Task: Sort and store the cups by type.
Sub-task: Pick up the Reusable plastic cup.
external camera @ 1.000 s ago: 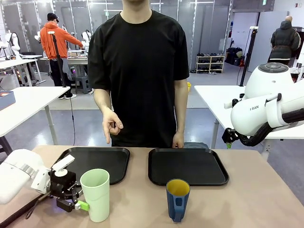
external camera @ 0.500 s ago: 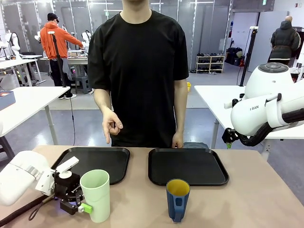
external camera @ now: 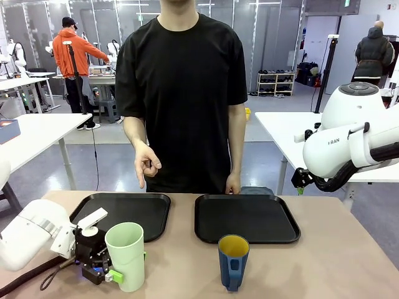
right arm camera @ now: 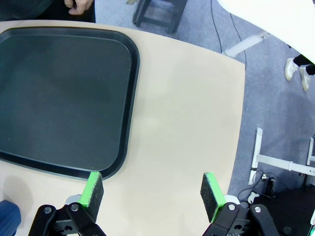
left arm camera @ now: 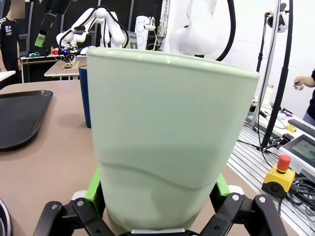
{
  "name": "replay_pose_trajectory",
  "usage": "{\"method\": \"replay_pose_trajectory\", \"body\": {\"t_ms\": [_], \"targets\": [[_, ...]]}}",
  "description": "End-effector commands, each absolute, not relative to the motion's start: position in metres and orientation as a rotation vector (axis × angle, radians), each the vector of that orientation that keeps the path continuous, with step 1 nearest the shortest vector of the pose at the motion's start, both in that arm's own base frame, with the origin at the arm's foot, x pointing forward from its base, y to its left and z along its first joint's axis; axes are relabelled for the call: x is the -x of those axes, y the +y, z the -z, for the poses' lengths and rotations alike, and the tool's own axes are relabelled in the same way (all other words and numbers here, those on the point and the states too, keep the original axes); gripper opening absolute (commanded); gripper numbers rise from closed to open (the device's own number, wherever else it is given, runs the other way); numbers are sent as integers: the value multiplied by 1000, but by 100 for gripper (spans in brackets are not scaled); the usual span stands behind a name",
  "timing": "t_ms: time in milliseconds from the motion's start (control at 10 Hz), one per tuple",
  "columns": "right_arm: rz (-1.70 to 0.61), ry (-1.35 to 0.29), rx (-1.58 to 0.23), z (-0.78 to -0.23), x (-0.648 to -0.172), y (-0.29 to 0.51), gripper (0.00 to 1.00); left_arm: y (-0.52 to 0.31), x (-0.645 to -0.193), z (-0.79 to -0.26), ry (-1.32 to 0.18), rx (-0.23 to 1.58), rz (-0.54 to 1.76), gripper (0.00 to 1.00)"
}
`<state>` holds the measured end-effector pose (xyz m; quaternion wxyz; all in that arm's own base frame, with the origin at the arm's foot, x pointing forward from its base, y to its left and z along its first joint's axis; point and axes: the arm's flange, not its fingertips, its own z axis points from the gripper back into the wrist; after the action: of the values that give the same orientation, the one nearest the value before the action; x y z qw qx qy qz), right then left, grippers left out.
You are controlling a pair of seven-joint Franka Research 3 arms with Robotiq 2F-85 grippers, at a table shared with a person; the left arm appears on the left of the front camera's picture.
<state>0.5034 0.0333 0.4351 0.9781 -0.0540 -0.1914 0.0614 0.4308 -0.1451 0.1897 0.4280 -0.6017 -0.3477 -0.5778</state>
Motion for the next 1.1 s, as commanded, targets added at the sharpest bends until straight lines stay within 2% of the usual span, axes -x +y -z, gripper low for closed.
{"method": "replay_pose_trajectory", "body": {"t_ms": [0,500,600,1000], "targets": [[-122,-387,111,-436,-504,33,100,-135,-417,-162,-929,1518,1533,92],[-122,-387,111,-436,-504,33,100,-132,-419,-165,-920,1512,1518,42],[-122,-387,111,-436,-504,33,100,-130,-418,-172,-921,1504,1517,42],[-122,-387,111,-436,-504,33,100,-72,-418,-221,-1093,1438,1474,42]]}}
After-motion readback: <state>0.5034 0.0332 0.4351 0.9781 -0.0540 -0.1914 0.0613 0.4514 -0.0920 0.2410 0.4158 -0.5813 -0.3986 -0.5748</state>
